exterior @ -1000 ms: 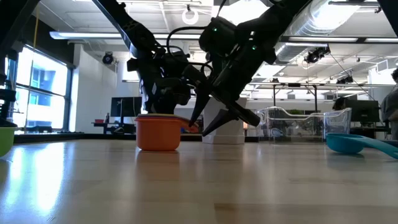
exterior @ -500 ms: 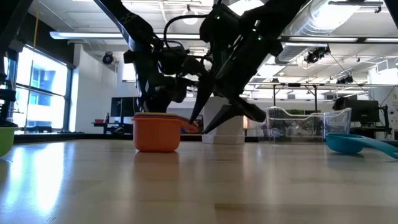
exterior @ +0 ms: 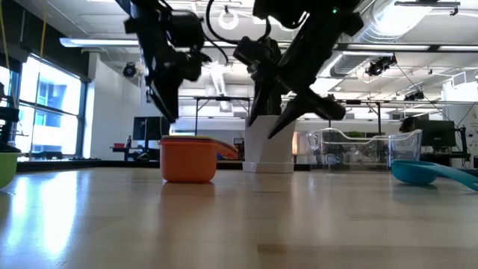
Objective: Nest measuring cups in basket
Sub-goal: Stack the green measuring cup on top of the yellow measuring cup
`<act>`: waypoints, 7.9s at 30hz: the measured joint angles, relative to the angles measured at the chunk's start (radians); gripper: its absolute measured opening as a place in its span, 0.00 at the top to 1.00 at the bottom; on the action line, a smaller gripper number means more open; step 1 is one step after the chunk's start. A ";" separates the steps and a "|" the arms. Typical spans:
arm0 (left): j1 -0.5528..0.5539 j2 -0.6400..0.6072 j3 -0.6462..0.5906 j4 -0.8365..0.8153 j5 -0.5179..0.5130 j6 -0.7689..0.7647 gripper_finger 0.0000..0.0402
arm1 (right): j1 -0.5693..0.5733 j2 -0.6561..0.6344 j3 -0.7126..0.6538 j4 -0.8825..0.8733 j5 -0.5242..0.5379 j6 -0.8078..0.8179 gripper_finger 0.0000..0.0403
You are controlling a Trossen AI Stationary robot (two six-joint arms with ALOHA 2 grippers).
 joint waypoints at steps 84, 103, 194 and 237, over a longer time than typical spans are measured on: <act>-1.016 -0.114 -0.010 -0.261 -0.275 -1.440 0.72 | 0.286 -0.141 0.000 -0.092 -0.049 -0.709 0.63; -1.033 0.092 -0.010 -0.334 -0.232 -1.320 0.72 | 0.285 -0.141 0.000 -0.089 -0.045 -0.708 0.63; -0.457 0.047 -0.196 -0.128 -0.121 -0.730 0.99 | 0.296 -0.140 -0.001 -0.069 -0.006 -0.570 0.63; 0.052 0.047 -0.196 -0.119 -0.044 -0.079 0.99 | 0.295 -0.140 -0.001 -0.069 0.190 -0.307 0.63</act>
